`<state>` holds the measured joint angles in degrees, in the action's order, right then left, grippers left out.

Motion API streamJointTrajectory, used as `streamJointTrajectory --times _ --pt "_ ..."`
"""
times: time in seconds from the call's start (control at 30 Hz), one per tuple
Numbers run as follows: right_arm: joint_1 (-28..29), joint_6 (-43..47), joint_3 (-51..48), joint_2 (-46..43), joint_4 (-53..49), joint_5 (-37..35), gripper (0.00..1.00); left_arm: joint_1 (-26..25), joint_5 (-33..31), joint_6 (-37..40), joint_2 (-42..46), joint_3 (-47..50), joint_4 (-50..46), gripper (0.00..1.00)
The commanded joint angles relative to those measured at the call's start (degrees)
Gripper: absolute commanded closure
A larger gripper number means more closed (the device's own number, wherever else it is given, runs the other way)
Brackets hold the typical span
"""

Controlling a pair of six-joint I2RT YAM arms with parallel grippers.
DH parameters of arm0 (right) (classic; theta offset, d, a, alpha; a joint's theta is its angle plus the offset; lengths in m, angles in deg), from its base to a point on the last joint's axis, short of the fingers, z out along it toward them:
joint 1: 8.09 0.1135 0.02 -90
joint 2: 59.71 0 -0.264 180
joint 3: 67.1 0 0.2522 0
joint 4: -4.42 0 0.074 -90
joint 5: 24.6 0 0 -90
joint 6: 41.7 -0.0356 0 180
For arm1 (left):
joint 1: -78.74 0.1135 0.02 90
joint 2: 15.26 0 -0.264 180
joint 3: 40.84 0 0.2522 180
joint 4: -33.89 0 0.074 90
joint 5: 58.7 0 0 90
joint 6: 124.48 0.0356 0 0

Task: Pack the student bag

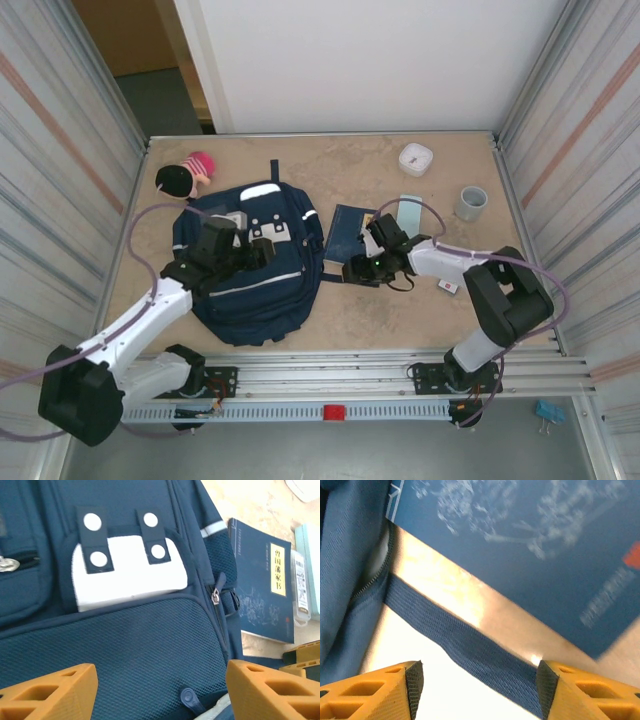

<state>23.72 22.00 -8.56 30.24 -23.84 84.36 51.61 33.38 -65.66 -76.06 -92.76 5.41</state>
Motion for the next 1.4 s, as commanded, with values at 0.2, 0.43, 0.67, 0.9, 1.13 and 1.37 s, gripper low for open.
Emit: streamJointTrajectory --times 0.2,0.43,0.67,0.9,1.13,1.37 --pt "-1.99 -4.98 3.37 -7.64 -2.92 -0.16 0.36 -7.78 2.79 -2.19 -10.15 -4.80 11.63 0.33" --pt "-3.02 -8.37 4.29 -0.83 9.04 -0.75 0.38 -11.08 6.31 -0.70 -26.32 -14.60 15.28 0.32" --pt "-4.08 -8.67 3.72 6.88 14.42 -1.65 0.42 -11.88 10.57 -0.77 -39.92 -21.72 17.88 0.32" --pt "-4.15 -7.01 -0.79 6.35 11.22 -5.21 0.44 -11.61 3.96 -0.64 -41.80 -19.50 14.86 0.31" --pt "-4.48 -5.64 -5.92 -1.08 6.10 -6.42 0.43 -10.31 0.71 0.12 -38.85 -16.07 11.06 0.30" --pt "-5.41 -5.88 -4.15 -9.79 1.74 -5.79 0.39 -10.71 1.35 1.56 -34.19 -18.68 8.79 0.31"
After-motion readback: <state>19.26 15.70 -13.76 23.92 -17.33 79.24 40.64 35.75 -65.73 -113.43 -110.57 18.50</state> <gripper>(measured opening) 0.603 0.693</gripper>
